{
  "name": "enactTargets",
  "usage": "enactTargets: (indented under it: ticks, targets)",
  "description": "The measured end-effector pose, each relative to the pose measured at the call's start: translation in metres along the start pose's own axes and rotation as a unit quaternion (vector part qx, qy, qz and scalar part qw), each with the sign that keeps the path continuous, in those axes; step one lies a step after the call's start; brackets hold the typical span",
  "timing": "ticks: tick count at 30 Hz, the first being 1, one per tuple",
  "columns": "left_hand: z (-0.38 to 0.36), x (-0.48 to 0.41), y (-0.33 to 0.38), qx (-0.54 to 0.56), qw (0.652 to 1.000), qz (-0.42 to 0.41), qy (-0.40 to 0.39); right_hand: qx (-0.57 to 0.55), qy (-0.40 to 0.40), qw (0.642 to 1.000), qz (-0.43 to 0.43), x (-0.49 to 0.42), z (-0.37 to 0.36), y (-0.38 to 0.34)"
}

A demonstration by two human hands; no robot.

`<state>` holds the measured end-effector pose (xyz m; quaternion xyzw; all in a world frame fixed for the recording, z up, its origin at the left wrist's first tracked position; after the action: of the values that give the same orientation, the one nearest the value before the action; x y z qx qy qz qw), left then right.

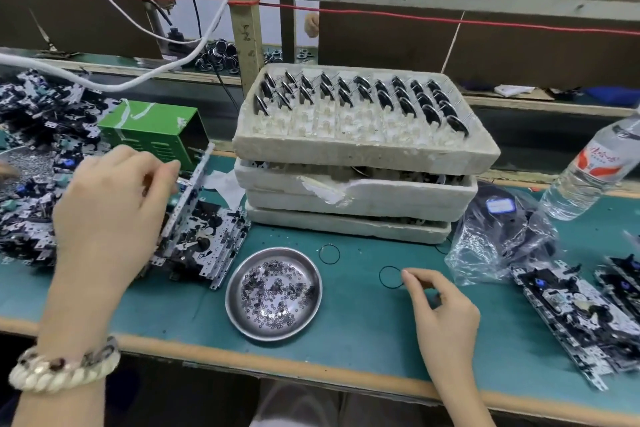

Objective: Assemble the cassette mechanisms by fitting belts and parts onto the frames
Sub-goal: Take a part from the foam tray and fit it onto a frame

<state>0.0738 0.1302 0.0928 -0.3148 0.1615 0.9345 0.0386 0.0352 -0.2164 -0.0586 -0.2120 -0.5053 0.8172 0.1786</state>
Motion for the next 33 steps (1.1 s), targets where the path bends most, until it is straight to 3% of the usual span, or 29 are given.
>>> enactTargets:
  ticks: [5, 7, 10, 13, 16, 19, 22, 25, 27, 29, 31, 33]
  targets:
    - [-0.001, 0.024, 0.079, 0.141, 0.982, -0.087, -0.096, -0.002, 0.064, 0.997, -0.045, -0.009, 0.028, 0.016]
    - [-0.025, 0.043, 0.11, 0.231, 0.96, -0.083, -0.138, -0.003, 0.105, 0.993, -0.051, -0.012, 0.042, 0.022]
    - [-0.074, 0.073, 0.149, 0.392, 0.894, 0.015, -0.217, -0.031, 0.135, 0.987, -0.079, -0.012, 0.059, 0.032]
    - [-0.124, 0.092, 0.17, 0.433, 0.837, 0.138, -0.303, -0.085, 0.141, 0.981, -0.101, -0.008, 0.067, 0.039]
    - [-0.149, 0.096, 0.171, 0.387, 0.86, 0.155, -0.293, -0.105, 0.135, 0.979, -0.113, -0.005, 0.067, 0.044]
    - [-0.158, 0.095, 0.164, 0.312, 0.901, 0.112, -0.279, -0.098, 0.121, 0.982, -0.109, -0.005, 0.064, 0.045]
    - [-0.157, 0.096, 0.162, 0.148, 0.944, 0.028, -0.293, -0.07, 0.111, 0.988, -0.085, -0.006, 0.062, 0.04]
    - [-0.148, 0.091, 0.159, 0.036, 0.949, -0.003, -0.313, -0.042, 0.11, 0.99, -0.074, -0.005, 0.059, 0.037]
    - [-0.135, 0.076, 0.158, 0.055, 0.946, 0.001, -0.32, -0.05, 0.116, 0.989, -0.078, -0.005, 0.059, 0.037]
    - [-0.113, 0.05, 0.16, 0.17, 0.94, 0.026, -0.295, -0.06, 0.126, 0.987, -0.084, -0.006, 0.059, 0.039]
    - [-0.087, 0.011, 0.162, 0.237, 0.942, 0.014, -0.236, -0.061, 0.126, 0.986, -0.087, -0.006, 0.059, 0.04]
    - [-0.069, -0.036, 0.162, 0.236, 0.957, -0.011, -0.171, -0.061, 0.123, 0.987, -0.082, -0.005, 0.058, 0.04]
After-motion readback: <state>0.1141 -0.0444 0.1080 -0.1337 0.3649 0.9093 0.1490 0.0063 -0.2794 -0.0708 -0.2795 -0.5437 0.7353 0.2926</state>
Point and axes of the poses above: each hand's wrist, its own x-axis away from the middle knuckle, its own z-axis out of the back of the hand, y = z × x, the point moved 3 cm from there along -x, towards the middle knuckle, and after that the axes turned 10 degrees about -z, right-handed, at the moved point
